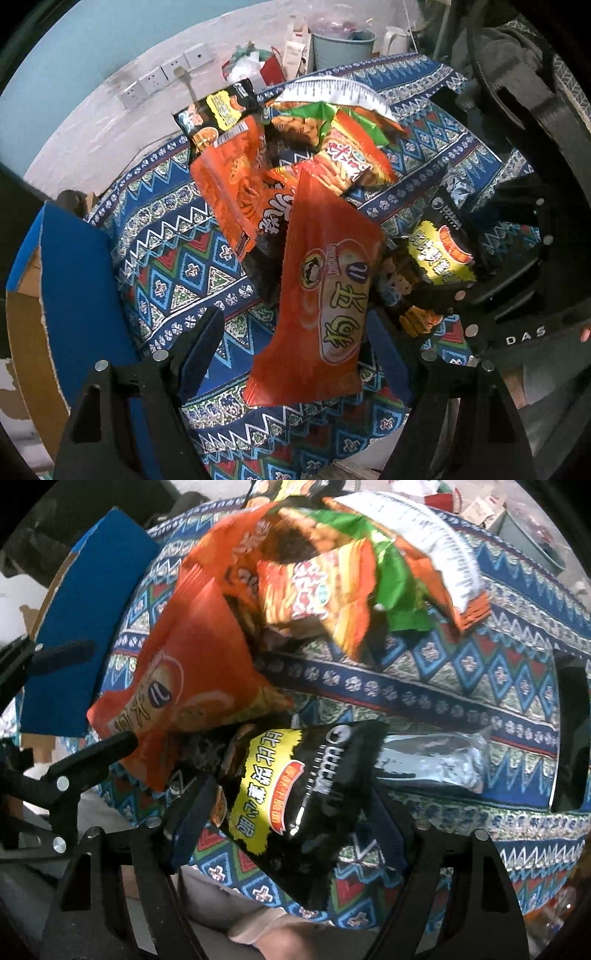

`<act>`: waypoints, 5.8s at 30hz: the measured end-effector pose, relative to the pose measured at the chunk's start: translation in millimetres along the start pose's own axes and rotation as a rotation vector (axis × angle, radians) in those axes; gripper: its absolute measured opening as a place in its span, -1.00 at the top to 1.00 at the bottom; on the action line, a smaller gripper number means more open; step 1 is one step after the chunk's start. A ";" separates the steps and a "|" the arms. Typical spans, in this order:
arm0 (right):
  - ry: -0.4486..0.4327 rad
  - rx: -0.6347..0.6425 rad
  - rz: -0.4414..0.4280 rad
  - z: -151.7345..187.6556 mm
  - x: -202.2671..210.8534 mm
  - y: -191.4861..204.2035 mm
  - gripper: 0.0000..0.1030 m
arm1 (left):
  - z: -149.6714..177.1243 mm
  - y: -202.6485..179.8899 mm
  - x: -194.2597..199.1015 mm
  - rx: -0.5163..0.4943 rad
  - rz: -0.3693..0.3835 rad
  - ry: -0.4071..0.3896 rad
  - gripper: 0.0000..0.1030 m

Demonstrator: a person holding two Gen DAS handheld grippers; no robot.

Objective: Organize snacks
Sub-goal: 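Grasp the red chip bag with the left tool while the right tool grasps the black bag, then carry the red bag and black bag into the box and release both, then move both tools back over the remaining snack pile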

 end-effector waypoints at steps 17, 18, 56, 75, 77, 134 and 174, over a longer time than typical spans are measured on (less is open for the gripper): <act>-0.066 0.072 -0.033 4.2 25.4 -10.9 0.45 | -3.2 -17.1 -36.9 -0.042 0.021 0.081 -0.45; -0.072 0.076 -0.017 3.9 28.7 -12.9 0.45 | -3.0 -17.5 -37.9 -0.044 0.021 0.084 -0.17; -0.322 0.126 0.123 -36.1 116.1 -4.8 0.51 | -21.4 51.6 67.9 0.141 -0.041 -0.141 0.37; -0.433 0.196 0.116 -81.3 145.3 38.3 0.51 | -18.1 110.4 101.2 0.290 -0.060 -0.206 0.37; -0.443 0.203 0.111 -87.1 147.3 44.2 0.51 | -16.8 115.3 104.6 0.297 -0.064 -0.215 0.37; -0.326 0.450 -0.061 -223.5 48.9 278.0 0.51 | 98.8 327.3 87.4 0.754 -0.277 -0.105 -0.14; -0.311 0.405 0.133 -149.0 91.1 153.8 -0.44 | 42.0 203.6 90.4 0.492 -0.140 -0.139 -0.47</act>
Point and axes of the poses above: each gripper's, at about its wrist camera, not at the fingertips, and x roughly against the way its jaws point, y to its left, z to its underside, the point moved 5 cm from there along -x, roughly the way its jaws point, and after that the axes turned 11 degrees about x, right-handed, at the moved point
